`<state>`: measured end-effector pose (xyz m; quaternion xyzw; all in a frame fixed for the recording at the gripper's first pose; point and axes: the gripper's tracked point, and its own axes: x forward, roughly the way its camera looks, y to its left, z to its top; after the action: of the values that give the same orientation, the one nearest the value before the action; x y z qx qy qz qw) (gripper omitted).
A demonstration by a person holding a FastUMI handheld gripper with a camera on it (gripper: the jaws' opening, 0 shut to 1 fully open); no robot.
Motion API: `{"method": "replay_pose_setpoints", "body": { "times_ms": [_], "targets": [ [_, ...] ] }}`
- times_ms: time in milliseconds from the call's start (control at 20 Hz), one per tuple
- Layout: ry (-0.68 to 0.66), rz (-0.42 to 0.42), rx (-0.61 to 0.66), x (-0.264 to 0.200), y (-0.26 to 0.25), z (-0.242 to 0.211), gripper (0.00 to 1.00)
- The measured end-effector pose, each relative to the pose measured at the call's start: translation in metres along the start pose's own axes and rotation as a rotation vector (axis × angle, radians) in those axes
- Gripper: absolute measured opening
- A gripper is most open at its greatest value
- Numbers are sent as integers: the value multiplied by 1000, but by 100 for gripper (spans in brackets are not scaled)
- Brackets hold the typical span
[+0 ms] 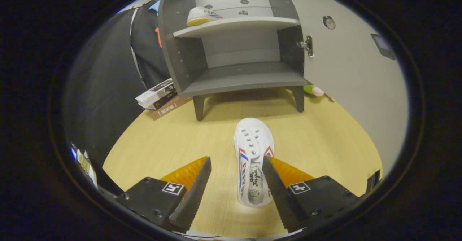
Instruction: Open the shoe cabinet door, grab the shoes and put them into the shoe cabinet, then close the shoe cabinet door.
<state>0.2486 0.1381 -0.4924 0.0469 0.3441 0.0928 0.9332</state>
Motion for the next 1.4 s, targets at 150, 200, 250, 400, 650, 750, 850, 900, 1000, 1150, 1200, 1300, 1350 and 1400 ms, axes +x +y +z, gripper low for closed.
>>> {"method": "replay_pose_setpoints", "body": {
  "times_ms": [150,200,250,400,650,750,850,900,1000,1150,1200,1300,1350,1400],
  "targets": [
    [53,46,53,15,3,-14,82],
    [52,53,58,18,3,-15,80],
    [58,53,82,23,2,-19,68],
    [36,82,162,55,-5,-20,34],
    [-15,96,171,56,-6,-18,6],
    [-41,109,157,57,-6,-17,6],
    [-52,117,146,57,-5,-17,6],
    [-56,119,143,57,-6,-16,6],
    [-68,111,129,59,-8,-17,6],
    [-95,114,117,58,-9,-15,12],
    [-93,118,127,58,-8,-16,12],
    [-88,125,124,57,-8,-15,12],
    [-84,129,122,56,-8,-14,11],
    [-86,126,117,56,-7,-14,10]
  ]
}}
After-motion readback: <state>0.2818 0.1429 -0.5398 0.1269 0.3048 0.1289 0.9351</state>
